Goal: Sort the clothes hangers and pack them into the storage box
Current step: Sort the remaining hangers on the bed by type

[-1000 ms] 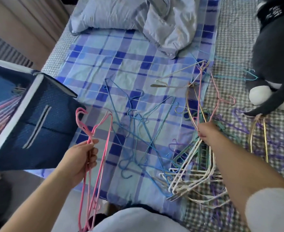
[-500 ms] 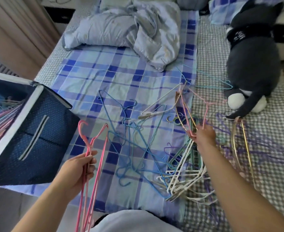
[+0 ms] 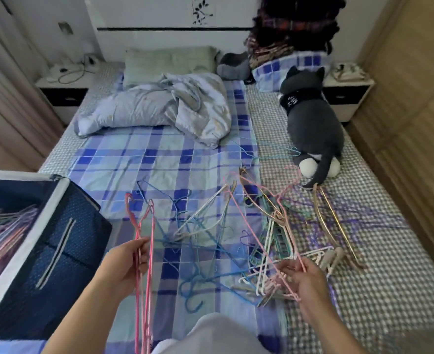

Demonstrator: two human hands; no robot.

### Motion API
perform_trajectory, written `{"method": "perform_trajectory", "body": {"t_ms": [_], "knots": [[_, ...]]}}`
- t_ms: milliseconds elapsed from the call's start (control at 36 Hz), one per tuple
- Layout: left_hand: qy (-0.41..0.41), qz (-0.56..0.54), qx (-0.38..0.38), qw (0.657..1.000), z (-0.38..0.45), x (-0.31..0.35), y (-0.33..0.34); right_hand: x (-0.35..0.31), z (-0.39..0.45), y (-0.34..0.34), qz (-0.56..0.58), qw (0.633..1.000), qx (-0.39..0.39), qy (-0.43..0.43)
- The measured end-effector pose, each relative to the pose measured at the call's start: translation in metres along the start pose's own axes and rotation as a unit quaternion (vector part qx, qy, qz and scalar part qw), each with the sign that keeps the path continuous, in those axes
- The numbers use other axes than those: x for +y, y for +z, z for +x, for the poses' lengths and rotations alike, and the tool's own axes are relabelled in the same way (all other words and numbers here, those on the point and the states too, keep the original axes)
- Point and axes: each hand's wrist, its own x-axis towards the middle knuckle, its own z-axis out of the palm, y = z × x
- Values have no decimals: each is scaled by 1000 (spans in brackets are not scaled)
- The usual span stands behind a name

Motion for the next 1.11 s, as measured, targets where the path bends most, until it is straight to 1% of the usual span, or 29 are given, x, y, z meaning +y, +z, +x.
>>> {"method": "perform_trajectory", "body": {"t_ms": [111, 222, 306, 361, 417, 500, 556, 639, 750, 861, 1000, 1056, 1111], "knots": [[15, -20, -20, 999, -1, 4, 3, -21, -7, -6, 68, 997, -46, 5], [13, -36, -32, 999, -5, 2, 2, -25, -8, -13, 109, 992, -54, 45], [20, -35, -38, 998, -11, 2, -1, -32, -9, -15, 103, 990, -69, 60], [25, -40, -39, 998, -13, 3, -3, -38, -8, -17, 89, 991, -79, 54], [29, -43, -37, 998, -11, 3, -5, -45, -8, -19, 98, 990, -89, 49], [34, -50, -39, 997, -10, 5, -5, -53, -2, -21, 116, 989, -78, 49], [33, -55, -46, 997, -8, 6, -4, -62, 1, -25, 89, 993, -62, 37], [40, -53, -56, 996, -5, 5, 2, -82, 0, -34, 7, 998, -57, 14], [52, -24, -56, 997, -10, 2, 20, -118, -11, -45, -64, 994, -81, -18], [76, 5, -31, 997, -14, -5, 36, -140, -18, -55, -41, 994, -80, -55], [124, 34, -41, 991, -21, 4, 55, -170, -36, -50, -69, 983, -129, -107], [138, 55, -51, 988, -21, 10, 64, -187, -44, -43, -103, 976, -150, -123], [147, 73, -59, 985, -20, 17, 72, -205, -49, -36, -162, 963, -164, -143]]}}
